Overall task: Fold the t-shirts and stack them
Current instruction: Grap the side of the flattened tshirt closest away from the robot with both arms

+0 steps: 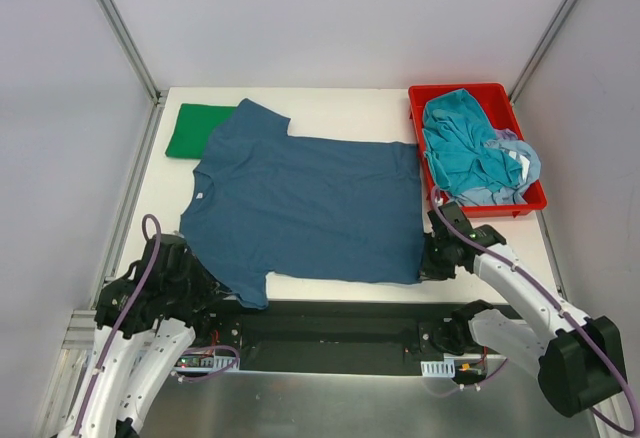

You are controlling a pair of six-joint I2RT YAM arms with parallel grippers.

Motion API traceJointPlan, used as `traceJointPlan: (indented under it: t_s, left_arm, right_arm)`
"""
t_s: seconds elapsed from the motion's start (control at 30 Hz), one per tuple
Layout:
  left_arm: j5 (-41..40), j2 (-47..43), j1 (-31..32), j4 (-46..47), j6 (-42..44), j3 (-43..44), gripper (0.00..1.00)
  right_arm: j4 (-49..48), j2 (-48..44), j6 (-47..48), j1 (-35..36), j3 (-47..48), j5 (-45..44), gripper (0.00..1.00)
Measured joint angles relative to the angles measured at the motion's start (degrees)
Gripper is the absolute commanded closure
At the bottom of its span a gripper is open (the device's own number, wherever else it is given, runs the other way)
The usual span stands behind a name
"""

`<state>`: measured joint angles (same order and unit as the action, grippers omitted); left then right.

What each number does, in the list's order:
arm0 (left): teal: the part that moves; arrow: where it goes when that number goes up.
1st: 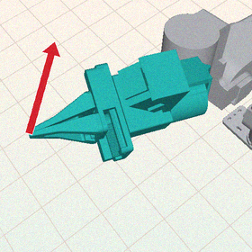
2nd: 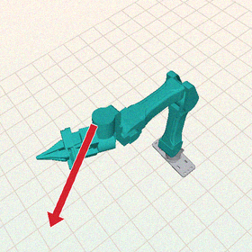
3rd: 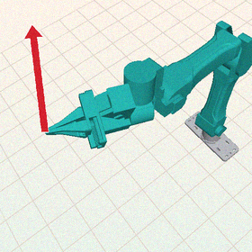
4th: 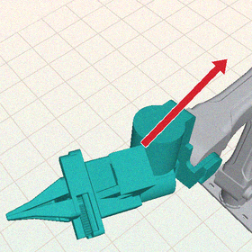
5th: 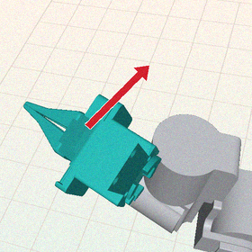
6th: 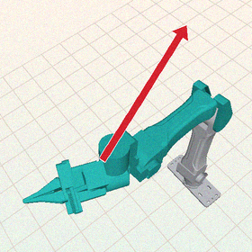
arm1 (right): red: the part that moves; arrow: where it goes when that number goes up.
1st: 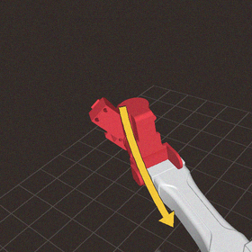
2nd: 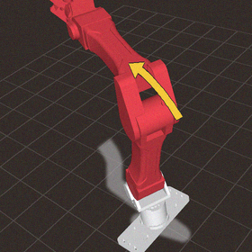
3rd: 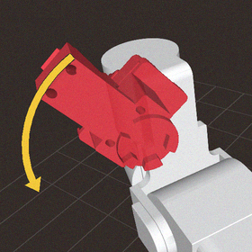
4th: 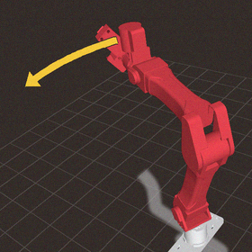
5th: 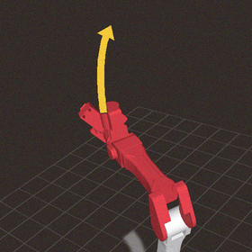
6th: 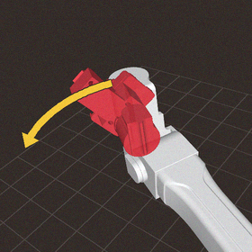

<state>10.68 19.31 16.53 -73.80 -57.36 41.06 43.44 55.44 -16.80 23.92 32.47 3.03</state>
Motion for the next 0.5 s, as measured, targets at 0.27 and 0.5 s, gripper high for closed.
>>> traceJointPlan:
  t_s: [0.27,0.5]
  left_arm:
    - [0.11,4.09,0.00,10.71,1.36,0.00,1.00]
    - [-3.78,14.05,0.00,20.79,3.13,1.46,1.00]
  right_arm:
    - [-0.22,1.88,1.20,0.00,3.85,-0.46,1.00]
    - [-1.51,6.71,1.64,-0.02,9.84,-3.13,1.00]
